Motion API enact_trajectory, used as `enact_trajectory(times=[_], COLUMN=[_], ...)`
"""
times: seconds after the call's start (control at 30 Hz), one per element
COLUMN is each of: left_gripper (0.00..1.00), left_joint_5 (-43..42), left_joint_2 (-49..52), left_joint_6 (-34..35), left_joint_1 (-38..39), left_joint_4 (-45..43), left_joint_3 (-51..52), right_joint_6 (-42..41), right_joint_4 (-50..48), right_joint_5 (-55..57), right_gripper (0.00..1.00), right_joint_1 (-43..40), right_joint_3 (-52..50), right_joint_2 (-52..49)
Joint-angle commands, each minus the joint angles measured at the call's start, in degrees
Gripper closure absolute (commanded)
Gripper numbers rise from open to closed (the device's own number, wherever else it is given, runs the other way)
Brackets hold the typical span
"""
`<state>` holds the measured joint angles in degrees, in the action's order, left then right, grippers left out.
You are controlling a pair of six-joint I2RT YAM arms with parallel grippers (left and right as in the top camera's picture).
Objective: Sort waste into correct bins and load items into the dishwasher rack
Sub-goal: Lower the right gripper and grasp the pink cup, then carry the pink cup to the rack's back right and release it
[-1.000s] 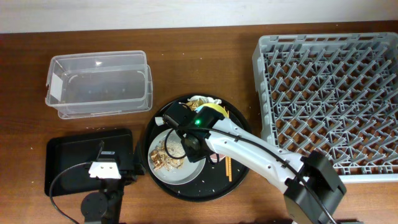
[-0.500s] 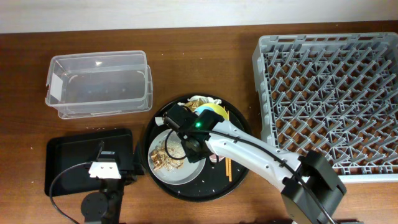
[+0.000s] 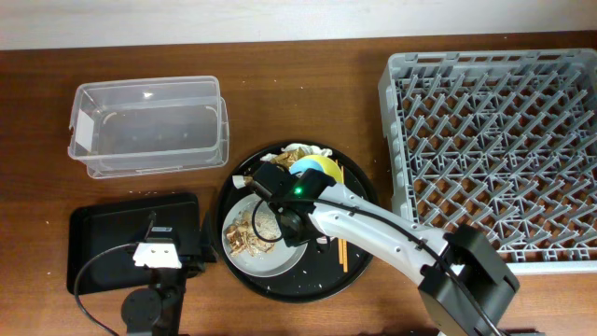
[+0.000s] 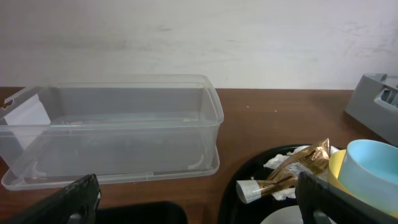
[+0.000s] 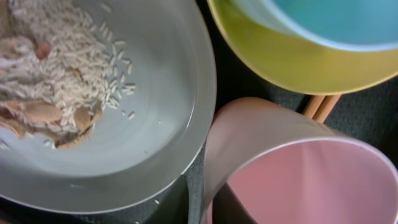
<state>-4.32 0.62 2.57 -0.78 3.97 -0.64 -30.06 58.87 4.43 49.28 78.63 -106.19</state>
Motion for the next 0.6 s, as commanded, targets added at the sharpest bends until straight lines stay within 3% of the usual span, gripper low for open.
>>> enact_trajectory(times=[0.0,0.27,0.43,0.57], left_gripper=[0.00,0.00,0.00,0.00], left_joint_5=[-0.2,-0.2,-0.2,-0.2], left_joint_2=[-0.3,-0.3,-0.3,-0.3], left_joint_6=[-0.9,-0.9,-0.9,-0.9], left_joint_1=[-0.3,-0.3,-0.3,-0.3], left_joint_4=[0.4,0.4,0.4,0.4], left_joint_3=[0.2,0.2,0.2,0.2], right_joint_6=[-0.5,1.3,8.0,10.8], right_joint_4=[1.6,10.1,20.2,24.4], right_joint_5=[-1.0,-0.7,-0.7,2.5], right_gripper=[0.96,0.96,0.96,0.96], right_joint_1=[0.2,0.2,-1.6,-7.5], right_joint_3=[1.3,8.0,22.4,31.4], right_joint_2=[-0.6,0.8,4.0,6.9])
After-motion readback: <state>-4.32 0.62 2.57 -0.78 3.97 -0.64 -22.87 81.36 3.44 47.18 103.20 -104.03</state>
